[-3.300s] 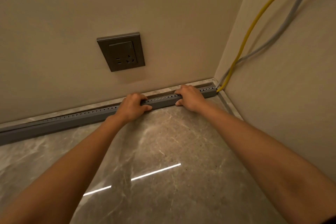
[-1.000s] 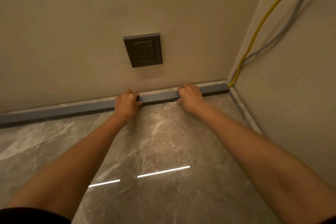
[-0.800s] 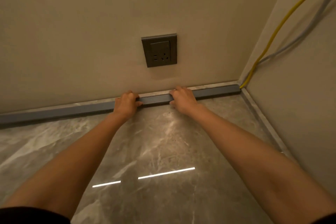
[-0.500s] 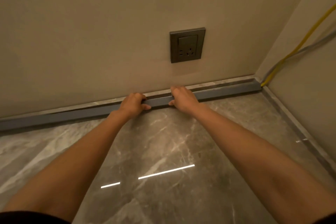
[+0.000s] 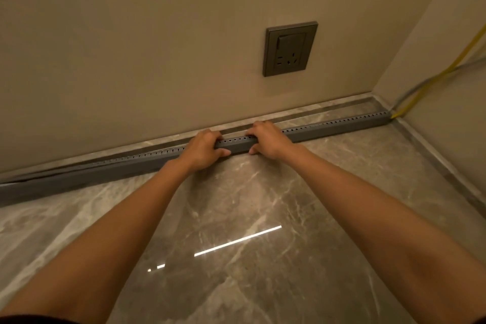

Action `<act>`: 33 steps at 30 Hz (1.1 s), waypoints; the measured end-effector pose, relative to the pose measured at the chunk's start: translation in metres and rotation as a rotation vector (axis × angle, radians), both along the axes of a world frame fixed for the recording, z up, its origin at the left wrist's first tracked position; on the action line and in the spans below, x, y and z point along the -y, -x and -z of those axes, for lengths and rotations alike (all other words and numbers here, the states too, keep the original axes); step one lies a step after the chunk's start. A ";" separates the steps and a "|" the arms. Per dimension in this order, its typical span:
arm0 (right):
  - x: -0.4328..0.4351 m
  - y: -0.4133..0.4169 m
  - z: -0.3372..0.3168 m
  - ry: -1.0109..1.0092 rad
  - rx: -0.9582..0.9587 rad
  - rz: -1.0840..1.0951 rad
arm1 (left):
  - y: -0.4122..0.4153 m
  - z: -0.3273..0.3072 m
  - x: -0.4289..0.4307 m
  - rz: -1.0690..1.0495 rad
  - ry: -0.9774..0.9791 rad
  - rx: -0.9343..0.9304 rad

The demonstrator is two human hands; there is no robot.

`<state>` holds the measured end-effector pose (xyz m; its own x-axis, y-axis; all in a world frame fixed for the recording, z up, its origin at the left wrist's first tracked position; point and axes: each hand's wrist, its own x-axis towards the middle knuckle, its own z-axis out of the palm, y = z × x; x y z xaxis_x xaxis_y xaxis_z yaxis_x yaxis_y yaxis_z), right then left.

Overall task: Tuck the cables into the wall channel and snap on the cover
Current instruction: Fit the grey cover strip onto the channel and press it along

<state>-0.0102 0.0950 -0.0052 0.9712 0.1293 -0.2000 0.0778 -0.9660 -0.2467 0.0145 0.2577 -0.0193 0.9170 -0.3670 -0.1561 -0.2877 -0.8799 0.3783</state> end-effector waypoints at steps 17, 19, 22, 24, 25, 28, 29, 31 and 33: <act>-0.010 -0.001 0.007 0.055 0.079 -0.056 | 0.016 0.000 0.007 -0.022 -0.100 0.183; -0.011 -0.001 0.006 0.051 0.079 -0.050 | 0.015 -0.001 0.008 -0.032 -0.092 0.170; -0.012 -0.003 0.005 0.044 0.054 -0.054 | 0.016 -0.002 0.008 -0.053 -0.083 0.127; -0.012 -0.002 0.006 0.060 0.047 -0.061 | 0.017 -0.003 0.007 -0.055 -0.069 0.099; -0.012 -0.001 0.007 0.064 0.045 -0.063 | 0.016 -0.004 0.005 -0.051 -0.061 0.082; -0.011 0.001 0.008 0.068 0.034 -0.059 | 0.016 -0.009 -0.009 -0.071 -0.076 0.023; -0.012 0.002 0.007 0.068 0.027 -0.051 | 0.015 -0.010 -0.016 -0.098 -0.080 0.006; -0.015 0.001 0.006 0.065 0.010 -0.023 | 0.015 -0.013 -0.032 -0.162 -0.087 -0.030; -0.023 0.001 0.005 0.056 0.001 0.001 | 0.016 -0.016 -0.048 -0.206 -0.100 -0.059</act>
<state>-0.0110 0.1185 -0.0100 0.9715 0.1175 -0.2061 0.0774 -0.9782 -0.1925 -0.0011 0.3059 -0.0031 0.9592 -0.1535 -0.2376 -0.0787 -0.9516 0.2972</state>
